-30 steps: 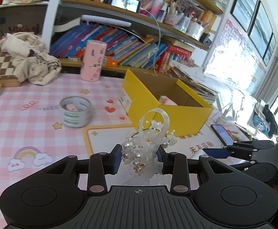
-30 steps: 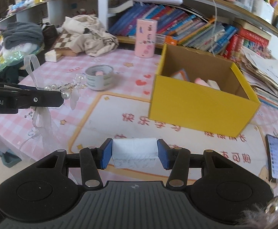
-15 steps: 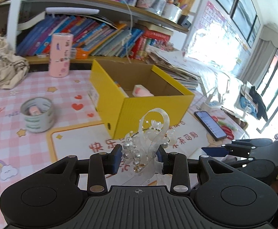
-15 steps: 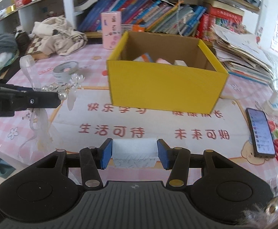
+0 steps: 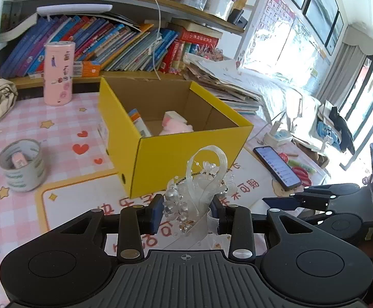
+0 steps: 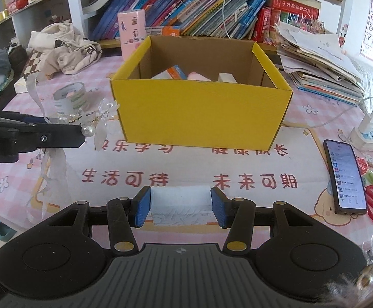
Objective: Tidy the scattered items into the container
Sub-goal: 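Carry the eraser and pearl ornament in both tools over the yellow box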
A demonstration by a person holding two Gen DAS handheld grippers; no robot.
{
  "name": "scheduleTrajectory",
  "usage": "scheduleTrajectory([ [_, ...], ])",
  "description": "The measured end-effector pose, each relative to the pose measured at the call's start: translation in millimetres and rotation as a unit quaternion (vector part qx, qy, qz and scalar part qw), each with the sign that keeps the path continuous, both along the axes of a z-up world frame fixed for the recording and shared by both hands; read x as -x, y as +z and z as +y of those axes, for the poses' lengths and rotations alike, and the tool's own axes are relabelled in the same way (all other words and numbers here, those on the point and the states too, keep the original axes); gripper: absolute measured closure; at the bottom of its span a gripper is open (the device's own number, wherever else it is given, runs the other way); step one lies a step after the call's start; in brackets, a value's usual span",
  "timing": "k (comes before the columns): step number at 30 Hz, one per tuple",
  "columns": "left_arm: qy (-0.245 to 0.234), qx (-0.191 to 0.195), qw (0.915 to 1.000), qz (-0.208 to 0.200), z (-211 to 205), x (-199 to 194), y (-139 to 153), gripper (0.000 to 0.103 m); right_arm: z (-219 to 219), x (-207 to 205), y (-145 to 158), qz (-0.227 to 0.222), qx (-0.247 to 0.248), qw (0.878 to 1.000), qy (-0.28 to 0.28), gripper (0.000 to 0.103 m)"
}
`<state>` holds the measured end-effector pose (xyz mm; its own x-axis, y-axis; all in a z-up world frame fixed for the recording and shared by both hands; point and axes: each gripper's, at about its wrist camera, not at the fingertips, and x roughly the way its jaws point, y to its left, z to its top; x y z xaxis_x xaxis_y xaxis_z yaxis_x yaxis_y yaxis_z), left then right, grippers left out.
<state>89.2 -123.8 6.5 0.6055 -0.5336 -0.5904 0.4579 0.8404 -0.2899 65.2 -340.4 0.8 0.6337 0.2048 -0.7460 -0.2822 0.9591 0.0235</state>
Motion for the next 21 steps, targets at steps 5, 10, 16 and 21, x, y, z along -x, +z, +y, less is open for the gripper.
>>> scheduleTrajectory([
  [5,-0.012,-0.003,0.9999,-0.001,-17,-11,2,0.068,-14,-12,-1,0.006,-0.002,1.000,-0.003,0.056],
  [10,-0.019,-0.003,0.9998,-0.010,-36,-23,6,0.068,-29,-27,3,0.003,-0.004,1.000,-0.003,0.056],
  [16,-0.018,-0.003,0.9998,-0.010,-54,-35,5,0.068,-44,-43,5,0.004,-0.001,1.000,0.005,0.056],
  [21,-0.010,0.002,0.9999,-0.012,-65,-44,7,0.068,-57,-57,8,0.000,-0.001,1.000,0.016,0.056],
])
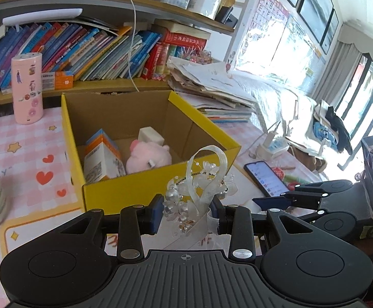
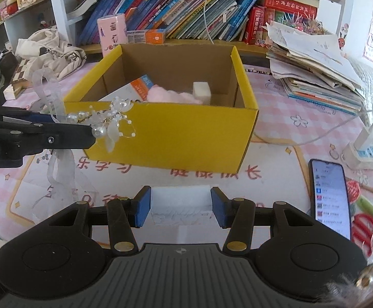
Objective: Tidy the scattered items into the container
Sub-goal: 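Carry the eraser and pearl ornament in both tools over the yellow box, then lower both held items into the yellow box and open both tools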
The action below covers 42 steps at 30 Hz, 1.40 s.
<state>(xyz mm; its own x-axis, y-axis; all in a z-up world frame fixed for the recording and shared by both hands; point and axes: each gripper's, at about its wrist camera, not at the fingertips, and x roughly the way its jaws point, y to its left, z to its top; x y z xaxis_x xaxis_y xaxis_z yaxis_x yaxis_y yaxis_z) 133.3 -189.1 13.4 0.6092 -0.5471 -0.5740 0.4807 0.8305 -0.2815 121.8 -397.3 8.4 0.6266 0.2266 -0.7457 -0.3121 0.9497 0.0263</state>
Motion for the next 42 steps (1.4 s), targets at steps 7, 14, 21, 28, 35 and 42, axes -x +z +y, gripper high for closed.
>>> scheduleTrajectory([
  [7,0.014,0.003,0.9996,-0.024,-16,-6,21,0.068,-10,-11,20,-0.038,0.000,0.999,0.038,0.056],
  [14,0.032,-0.002,0.9981,-0.054,-30,-13,40,0.068,-21,-30,49,-0.074,-0.043,0.994,0.064,0.056],
  [21,0.059,-0.014,0.9951,-0.077,-35,-23,53,0.068,-24,-52,62,-0.105,-0.056,0.988,0.094,0.056],
  [28,0.103,-0.031,0.9913,-0.077,-30,-48,51,0.068,-20,-87,60,-0.109,-0.068,0.985,0.117,0.056],
  [35,0.134,-0.063,0.9874,-0.055,-24,-79,35,0.068,-5,-123,40,-0.087,-0.058,0.984,0.146,0.056],
  [42,0.143,-0.092,0.9852,-0.023,-23,-103,11,0.067,8,-163,30,-0.070,-0.038,0.983,0.166,0.056],
])
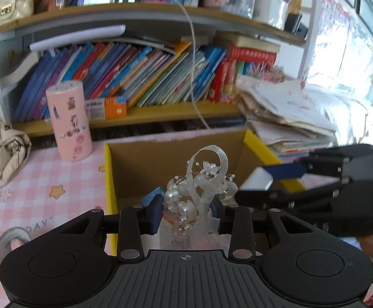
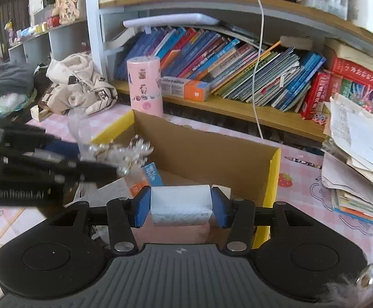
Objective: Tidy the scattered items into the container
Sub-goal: 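Lower both held items into the yellow box and open both tools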
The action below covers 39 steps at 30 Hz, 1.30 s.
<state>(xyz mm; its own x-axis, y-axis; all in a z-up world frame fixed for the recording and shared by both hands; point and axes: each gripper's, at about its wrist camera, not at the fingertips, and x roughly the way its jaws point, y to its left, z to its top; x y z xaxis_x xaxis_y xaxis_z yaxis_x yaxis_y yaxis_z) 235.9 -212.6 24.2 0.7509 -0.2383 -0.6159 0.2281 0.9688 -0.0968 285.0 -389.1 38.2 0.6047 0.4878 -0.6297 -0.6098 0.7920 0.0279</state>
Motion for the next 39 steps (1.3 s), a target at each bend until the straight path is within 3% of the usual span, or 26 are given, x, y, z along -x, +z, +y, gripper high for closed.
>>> scheduleTrajectory([
  [7,0.026,-0.014,0.9996,0.005,6,-15,-7,0.060,13,-30,-5,0.014,0.018,0.999,0.026,0.056],
  [10,0.041,-0.018,0.9990,-0.001,8,-16,-4,0.044,23,-43,-10,0.019,0.035,0.998,0.041,0.056],
  [12,0.043,-0.019,0.9988,-0.015,9,-11,0,0.027,29,-51,-13,0.022,0.047,0.997,0.052,0.056],
  [14,0.044,-0.021,0.9984,-0.028,9,-7,5,0.022,34,-58,-17,0.029,0.060,0.996,0.063,0.056],
  [28,0.056,-0.017,0.9968,-0.055,9,31,10,0.018,60,-78,-39,0.069,0.111,0.986,0.106,0.055],
  [39,0.069,-0.020,0.9954,-0.063,11,44,13,0.017,51,-65,-27,0.049,0.086,0.991,0.089,0.045],
])
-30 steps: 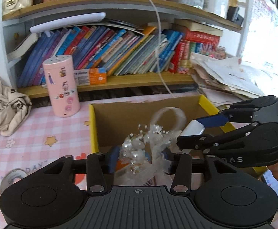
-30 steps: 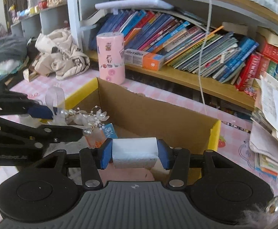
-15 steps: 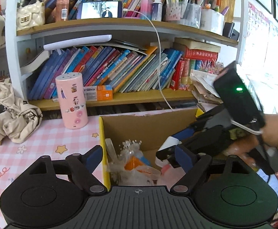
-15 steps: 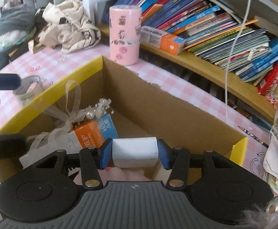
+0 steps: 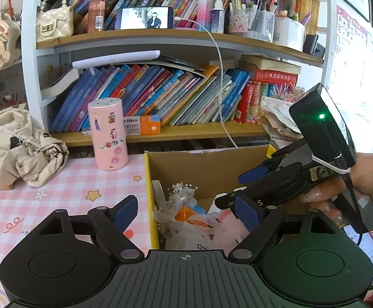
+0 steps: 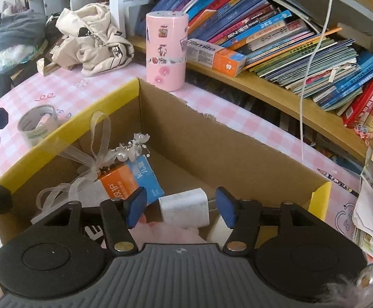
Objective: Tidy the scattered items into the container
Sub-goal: 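Lower both held items into the yellow box and open both tools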
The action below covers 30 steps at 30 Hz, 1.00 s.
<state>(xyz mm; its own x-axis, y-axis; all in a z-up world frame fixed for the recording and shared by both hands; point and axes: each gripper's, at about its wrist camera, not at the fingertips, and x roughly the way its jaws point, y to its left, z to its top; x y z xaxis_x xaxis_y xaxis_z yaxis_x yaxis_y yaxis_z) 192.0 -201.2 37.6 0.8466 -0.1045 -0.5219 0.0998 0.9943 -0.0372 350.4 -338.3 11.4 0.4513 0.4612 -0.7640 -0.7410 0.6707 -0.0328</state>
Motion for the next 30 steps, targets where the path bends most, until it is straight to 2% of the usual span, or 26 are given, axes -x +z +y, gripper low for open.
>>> scheduleTrajectory([
  [6,0.000,-0.007,1.0000,-0.006,-2,8,2,0.011,-10,19,11,-0.013,-0.026,1.000,-0.008,0.037],
  [15,-0.008,-0.008,0.9998,-0.014,-2,21,4,0.010,-25,52,28,-0.038,-0.047,0.998,-0.026,0.025],
  [22,-0.023,-0.002,0.9995,-0.023,3,33,5,0.009,-36,81,34,-0.047,-0.049,0.996,-0.051,0.024],
  [30,-0.054,0.007,0.9982,-0.027,17,46,5,0.009,-46,118,37,-0.052,-0.045,0.992,-0.106,0.022],
])
